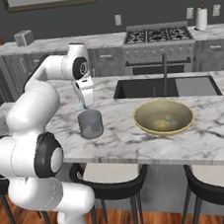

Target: There are four ice cubes in the ice bowl. Place two ice cubes in each glass of water.

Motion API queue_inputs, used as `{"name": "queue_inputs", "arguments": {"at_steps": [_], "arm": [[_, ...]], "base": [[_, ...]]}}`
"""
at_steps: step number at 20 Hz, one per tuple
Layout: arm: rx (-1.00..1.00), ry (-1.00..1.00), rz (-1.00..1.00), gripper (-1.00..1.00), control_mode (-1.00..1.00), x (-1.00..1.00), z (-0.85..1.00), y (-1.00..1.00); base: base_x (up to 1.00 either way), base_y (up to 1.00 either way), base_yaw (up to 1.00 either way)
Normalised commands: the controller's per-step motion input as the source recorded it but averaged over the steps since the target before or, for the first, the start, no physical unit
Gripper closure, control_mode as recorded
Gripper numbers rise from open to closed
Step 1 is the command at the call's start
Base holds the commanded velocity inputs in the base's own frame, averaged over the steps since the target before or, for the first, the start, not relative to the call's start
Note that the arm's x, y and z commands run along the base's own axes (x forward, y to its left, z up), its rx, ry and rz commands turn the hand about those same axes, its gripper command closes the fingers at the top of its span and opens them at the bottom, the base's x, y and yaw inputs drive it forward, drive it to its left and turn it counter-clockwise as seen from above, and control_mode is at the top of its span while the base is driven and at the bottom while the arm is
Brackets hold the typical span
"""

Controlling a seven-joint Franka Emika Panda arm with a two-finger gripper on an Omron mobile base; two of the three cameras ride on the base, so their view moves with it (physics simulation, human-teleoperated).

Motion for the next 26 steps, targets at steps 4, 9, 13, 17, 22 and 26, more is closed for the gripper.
{"name": "queue_inputs", "arguments": {"at_steps": [4,9,13,17,22,26], "arm": [[0.00,0.00,0.00,1.00,-1.00,0.22,-0.01,0.00],[0.00,0.00,0.00,1.00,-1.00,0.07,-0.04,0.00],[0.00,-0.01,0.00,1.00,-1.00,0.01,-0.04,0.00],[-0.01,-0.04,0.00,1.00,-1.00,0.00,-0.12,0.01],[-0.03,-0.07,0.00,1.00,-1.00,0.00,-0.30,0.00],[-0.05,-0.09,0.00,1.00,-1.00,0.00,-0.29,0.00]], "base": [[0.00,0.00,0.00],[0.00,0.00,0.00],[0.00,0.00,0.00],[0.00,0.00,0.00],[0.00,0.00,0.00],[0.00,0.00,0.00]]}}
